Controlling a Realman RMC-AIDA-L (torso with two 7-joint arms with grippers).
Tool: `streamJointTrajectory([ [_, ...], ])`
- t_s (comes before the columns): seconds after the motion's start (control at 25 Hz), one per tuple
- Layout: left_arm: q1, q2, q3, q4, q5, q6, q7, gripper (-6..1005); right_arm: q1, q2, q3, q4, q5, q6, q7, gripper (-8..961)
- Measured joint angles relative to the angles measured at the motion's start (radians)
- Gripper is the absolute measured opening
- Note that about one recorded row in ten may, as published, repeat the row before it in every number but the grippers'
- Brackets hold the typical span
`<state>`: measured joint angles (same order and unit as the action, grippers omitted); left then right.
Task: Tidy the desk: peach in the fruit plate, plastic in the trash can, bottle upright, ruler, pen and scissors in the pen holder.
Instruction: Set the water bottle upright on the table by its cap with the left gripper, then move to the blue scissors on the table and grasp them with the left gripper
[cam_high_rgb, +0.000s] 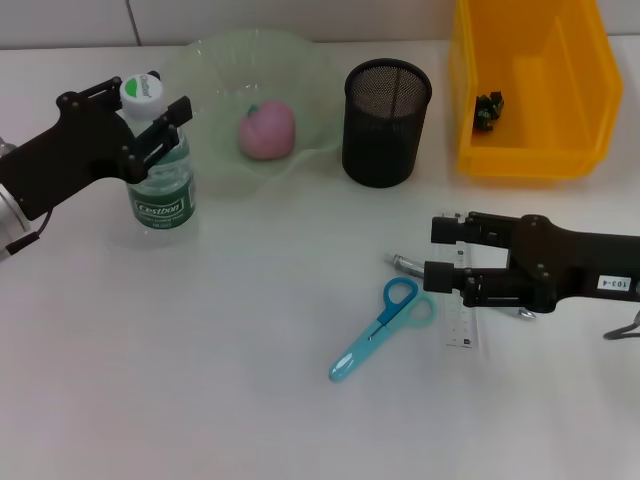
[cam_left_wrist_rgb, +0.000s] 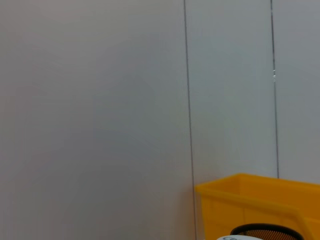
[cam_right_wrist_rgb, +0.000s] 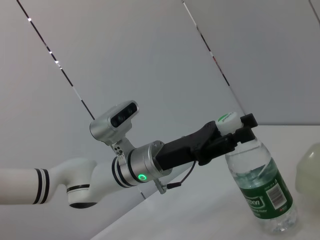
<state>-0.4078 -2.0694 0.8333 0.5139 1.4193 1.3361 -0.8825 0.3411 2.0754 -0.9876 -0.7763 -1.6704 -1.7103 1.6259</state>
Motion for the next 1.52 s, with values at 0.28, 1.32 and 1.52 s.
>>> streamJointTrajectory([
  [0.28,-0.005,-0.002,-0.003,-0.008,-0.005,-0.022,-0.005,479,0.003,-0.004,0.0,0.02,-0.002,0.001,0.0,838],
  [1.32,0.165,-0.004,0.293,0.311,-0.157,0.467,-0.353,808,-0.029,-0.042,0.157,0.005,-0.002,0.003,-0.051,837],
  [1.52,0.255,-0.002,0.595,0.614,-0.048,0.108,-0.642,801,-0.082,-0.046,0.178,-0.046,-0.029,-0.013,-0.197,837],
])
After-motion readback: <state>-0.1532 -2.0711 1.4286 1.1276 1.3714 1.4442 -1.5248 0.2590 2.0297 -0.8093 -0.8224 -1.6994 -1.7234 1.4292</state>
